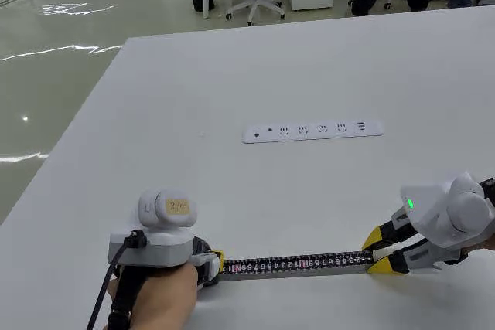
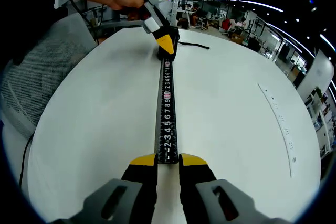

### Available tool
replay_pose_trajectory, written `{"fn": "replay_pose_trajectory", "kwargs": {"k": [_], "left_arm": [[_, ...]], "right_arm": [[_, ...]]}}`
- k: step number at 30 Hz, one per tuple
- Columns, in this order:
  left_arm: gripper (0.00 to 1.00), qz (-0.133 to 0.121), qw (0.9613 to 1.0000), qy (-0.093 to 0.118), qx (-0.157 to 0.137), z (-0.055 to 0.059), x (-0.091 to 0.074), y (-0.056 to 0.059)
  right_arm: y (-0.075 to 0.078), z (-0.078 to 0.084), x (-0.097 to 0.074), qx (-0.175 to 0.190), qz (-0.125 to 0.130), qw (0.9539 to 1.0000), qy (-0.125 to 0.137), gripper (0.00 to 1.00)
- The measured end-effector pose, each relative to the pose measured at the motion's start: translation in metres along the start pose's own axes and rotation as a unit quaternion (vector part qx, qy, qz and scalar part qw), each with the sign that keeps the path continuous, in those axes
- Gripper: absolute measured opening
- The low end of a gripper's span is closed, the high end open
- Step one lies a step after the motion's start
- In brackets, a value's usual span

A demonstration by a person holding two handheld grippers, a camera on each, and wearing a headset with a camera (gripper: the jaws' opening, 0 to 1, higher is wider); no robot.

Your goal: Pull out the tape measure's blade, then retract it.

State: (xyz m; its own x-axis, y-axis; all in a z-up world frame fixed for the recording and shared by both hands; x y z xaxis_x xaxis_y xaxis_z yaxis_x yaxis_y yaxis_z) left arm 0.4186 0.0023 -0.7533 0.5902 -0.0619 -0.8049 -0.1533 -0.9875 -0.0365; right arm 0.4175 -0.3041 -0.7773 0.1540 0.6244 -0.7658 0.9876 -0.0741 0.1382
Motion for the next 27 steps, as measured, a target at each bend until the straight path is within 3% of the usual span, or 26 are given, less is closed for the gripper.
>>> {"fn": "replay_pose_trajectory", "kwargs": {"k": [27], "left_arm": [[0.61, 0.005, 1.0000, -0.008, -0.001, 0.0002, -0.0002, 0.0011]], "right_arm": [[0.0037, -0.0097, 0.0009, -0.007, -0.001, 0.9999, 0.007, 0.15]]}}
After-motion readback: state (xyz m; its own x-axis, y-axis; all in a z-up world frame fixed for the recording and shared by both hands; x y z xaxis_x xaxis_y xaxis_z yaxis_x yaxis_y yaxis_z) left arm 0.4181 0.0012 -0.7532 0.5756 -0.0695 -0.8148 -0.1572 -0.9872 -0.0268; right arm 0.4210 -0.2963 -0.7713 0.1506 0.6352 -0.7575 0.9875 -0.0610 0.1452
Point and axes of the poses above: the centre of the closed fingertips' face, and the gripper's own axes: x roughly forward along the fingers, y roughly to its right, z roughly out of its underside, the point moved 7 cm from there along -x, roughly backward along the fingers, and after that the axes turned 2 degrees about z, right-handed, at the moved point
